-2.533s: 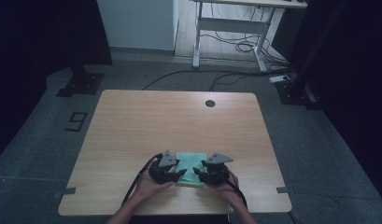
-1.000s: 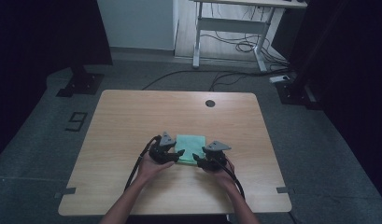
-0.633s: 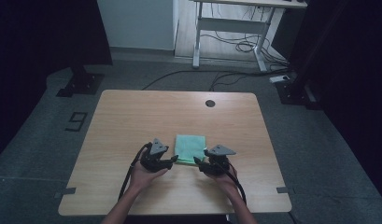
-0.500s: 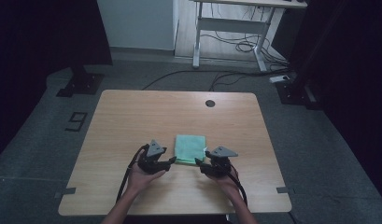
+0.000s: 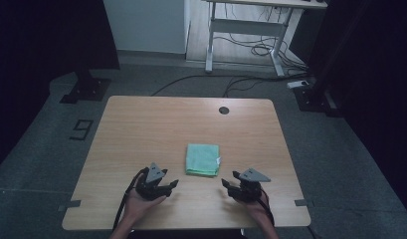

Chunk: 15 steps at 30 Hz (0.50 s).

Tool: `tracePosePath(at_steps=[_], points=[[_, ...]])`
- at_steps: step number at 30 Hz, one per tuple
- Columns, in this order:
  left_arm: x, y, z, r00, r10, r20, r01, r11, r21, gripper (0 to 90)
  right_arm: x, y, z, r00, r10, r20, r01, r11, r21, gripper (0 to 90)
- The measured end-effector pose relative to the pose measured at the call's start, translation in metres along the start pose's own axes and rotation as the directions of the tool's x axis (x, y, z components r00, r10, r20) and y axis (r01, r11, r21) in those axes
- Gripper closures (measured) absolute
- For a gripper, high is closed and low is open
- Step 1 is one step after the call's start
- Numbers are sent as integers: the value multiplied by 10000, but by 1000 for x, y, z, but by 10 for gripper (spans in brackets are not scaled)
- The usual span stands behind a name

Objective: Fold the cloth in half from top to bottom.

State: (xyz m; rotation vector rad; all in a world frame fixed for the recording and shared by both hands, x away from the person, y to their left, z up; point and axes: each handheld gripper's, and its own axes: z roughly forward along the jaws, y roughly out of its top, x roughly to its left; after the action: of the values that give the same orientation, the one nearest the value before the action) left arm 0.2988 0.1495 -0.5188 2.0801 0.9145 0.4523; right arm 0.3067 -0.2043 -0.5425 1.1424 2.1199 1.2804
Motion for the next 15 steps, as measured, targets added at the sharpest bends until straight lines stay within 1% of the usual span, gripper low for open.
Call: tracePosePath(at_steps=[2,5,7,10,12,14,15], points=[[0,-7,-4,9999,-106,-46,106,9999,-37,400,-4,-5,-8,9999,150,-9,-150,9999,-14,415],[3,-18,-10,9994,-327,-64,326,9994,-84,397,-7,-11,-17,9998,138,151,-140,9999,99,411],[6,-24,-13,9993,-348,-136,349,9994,63,397,-8,-13,-21,9996,228,194,-230,9997,86,408],[11,-32,-19,9985,-502,-219,503,9987,42,396,-11,-15,-24,9994,230,275,-234,9996,144,398],[15,-36,-20,9980,-532,-331,536,9985,118,396,-14,-16,-25,9990,202,388,-210,9995,218,393],[18,-39,-20,9974,-612,-369,617,9980,138,397,-18,-17,-24,9987,271,428,-283,9992,282,387],[19,-40,-20,9975,-588,-396,595,9981,170,396,-20,-17,-24,9984,322,454,-336,9990,311,385]])
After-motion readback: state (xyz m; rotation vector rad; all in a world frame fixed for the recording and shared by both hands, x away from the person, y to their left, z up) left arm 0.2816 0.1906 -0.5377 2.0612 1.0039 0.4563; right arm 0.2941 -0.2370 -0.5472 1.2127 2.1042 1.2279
